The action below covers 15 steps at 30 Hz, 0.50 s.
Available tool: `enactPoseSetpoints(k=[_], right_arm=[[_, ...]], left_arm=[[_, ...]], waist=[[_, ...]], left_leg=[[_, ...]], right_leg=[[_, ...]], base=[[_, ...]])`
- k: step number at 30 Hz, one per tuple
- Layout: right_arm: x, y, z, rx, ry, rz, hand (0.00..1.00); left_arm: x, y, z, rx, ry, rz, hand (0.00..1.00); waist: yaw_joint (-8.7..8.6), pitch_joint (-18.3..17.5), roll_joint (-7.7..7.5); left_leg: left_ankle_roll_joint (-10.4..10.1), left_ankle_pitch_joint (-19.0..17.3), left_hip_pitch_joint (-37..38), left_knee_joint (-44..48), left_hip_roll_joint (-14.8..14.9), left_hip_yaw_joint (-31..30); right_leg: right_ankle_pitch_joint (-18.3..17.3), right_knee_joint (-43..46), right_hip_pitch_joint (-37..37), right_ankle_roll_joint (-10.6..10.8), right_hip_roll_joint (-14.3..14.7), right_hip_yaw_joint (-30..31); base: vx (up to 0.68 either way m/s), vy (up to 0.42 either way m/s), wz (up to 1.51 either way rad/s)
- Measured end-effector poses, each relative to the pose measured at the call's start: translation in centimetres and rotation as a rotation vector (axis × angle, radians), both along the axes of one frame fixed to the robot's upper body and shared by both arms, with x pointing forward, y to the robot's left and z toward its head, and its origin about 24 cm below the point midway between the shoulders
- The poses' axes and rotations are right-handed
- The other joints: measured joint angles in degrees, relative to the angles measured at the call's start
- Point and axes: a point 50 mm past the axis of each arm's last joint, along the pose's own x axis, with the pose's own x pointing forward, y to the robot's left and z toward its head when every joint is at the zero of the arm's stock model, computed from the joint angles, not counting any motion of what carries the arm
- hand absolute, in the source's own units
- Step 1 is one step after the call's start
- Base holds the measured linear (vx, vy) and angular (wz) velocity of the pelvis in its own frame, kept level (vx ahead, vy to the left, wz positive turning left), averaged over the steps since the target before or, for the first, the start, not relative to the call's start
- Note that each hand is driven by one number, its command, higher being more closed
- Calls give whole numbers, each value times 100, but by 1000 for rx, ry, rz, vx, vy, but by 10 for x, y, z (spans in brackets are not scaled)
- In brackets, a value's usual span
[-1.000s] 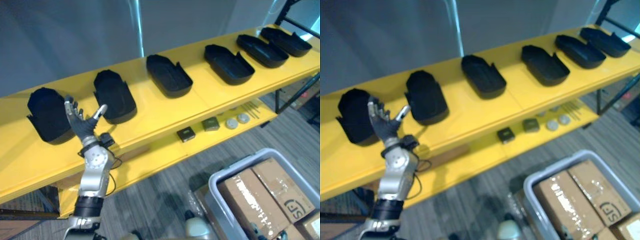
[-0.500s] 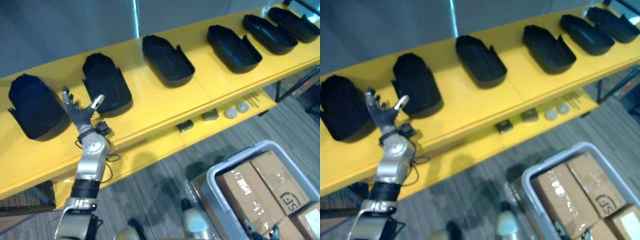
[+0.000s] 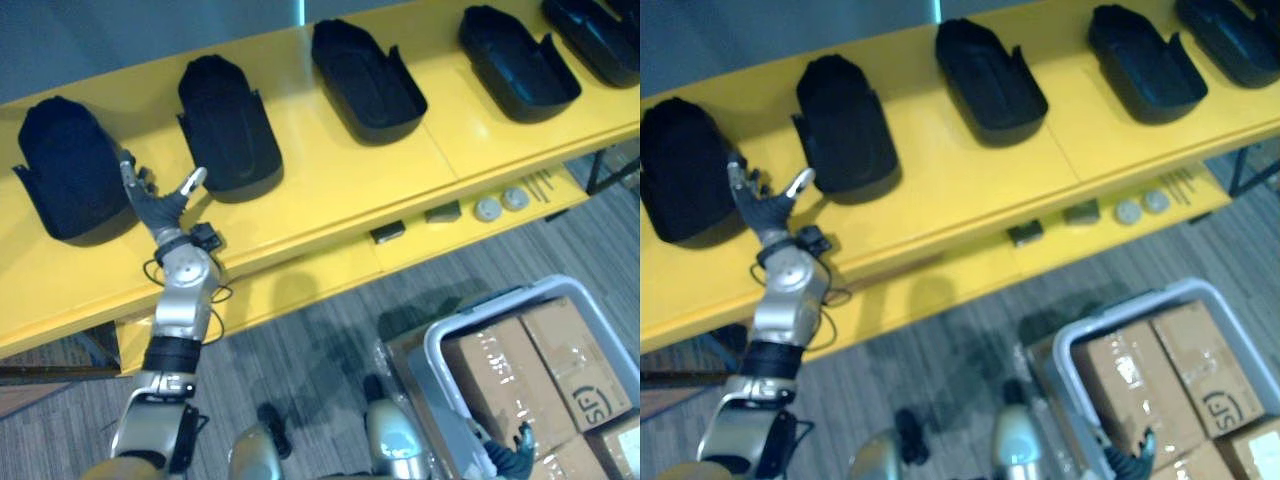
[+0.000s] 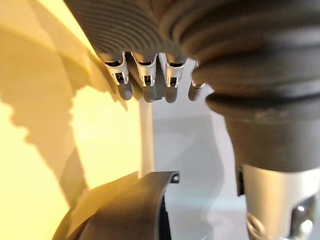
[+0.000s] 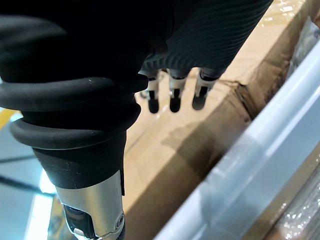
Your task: Walk over and take plastic housings, then place them on the shelf
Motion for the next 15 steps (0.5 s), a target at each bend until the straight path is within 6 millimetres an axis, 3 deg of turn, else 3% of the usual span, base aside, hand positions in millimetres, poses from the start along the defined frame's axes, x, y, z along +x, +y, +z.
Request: enactPoseSetpoints(k=[15], right_arm=[[2,3,-2,13,11,33,0]], left_arm=[[9,3,21,37,-38,-16,0]], waist=[[88,199,-47]], left_leg=[[4,43,-104,-9,-32,-193]], right_leg=[[-1,20,1,-4,-12,-126]], base=[[-6,-2,5]])
